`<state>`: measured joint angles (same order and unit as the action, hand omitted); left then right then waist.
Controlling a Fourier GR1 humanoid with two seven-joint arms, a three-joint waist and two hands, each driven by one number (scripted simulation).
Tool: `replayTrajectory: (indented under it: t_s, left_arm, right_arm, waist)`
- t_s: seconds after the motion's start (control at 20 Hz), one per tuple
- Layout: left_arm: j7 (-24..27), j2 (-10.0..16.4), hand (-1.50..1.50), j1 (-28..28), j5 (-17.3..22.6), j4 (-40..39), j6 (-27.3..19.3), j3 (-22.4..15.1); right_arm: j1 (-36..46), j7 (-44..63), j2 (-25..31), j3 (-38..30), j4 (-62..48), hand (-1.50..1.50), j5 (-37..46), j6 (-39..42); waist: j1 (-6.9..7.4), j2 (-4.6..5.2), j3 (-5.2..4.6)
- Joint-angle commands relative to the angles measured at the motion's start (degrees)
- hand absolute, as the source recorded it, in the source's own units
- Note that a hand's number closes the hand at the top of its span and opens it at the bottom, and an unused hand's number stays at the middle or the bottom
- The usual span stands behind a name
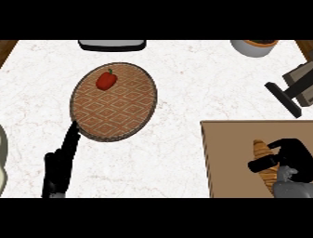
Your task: Pick the croissant from the tray and place it in the tiered basket
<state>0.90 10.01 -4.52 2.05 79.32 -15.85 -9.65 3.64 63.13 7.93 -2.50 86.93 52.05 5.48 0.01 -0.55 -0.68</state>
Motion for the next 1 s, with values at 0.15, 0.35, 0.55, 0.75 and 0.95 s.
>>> replayTrajectory:
  t_s: [0.15,0.35,0.55,0.75,0.95]
  left_arm:
    - [-3.93,-1.28,0.00,-2.19,-1.45,4.90,-1.02,-1.23]
    - [-1.35,0.42,0.00,0.96,0.97,-0.47,1.46,2.60]
    - [-0.31,-1.91,0.00,-2.71,-1.71,0.35,-1.04,-0.41]
    - [-1.56,0.67,0.00,-1.44,0.26,-0.09,0.61,2.88]
    - [-1.08,-0.50,0.00,-0.94,-0.49,-0.92,0.17,2.02]
  right_arm:
    - [1.18,0.73,0.47,-1.14,-3.23,1.50,6.52,-5.49]
    - [2.05,-5.30,15.29,-10.26,13.00,1.50,-7.62,15.95]
    - [5.32,-7.31,24.97,-20.66,17.96,1.50,-17.82,25.17]
    - [9.05,-1.19,25.19,-29.82,26.02,1.50,-24.64,24.54]
    - [16.80,1.48,33.36,-38.94,25.90,1.50,-29.38,24.85]
  waist:
    - [0.27,0.50,0.71]
    - [-1.25,0.20,0.56]
    - [-1.28,0.08,0.54]
    - [-1.81,-0.15,0.50]
    - [-1.51,-0.03,0.49]
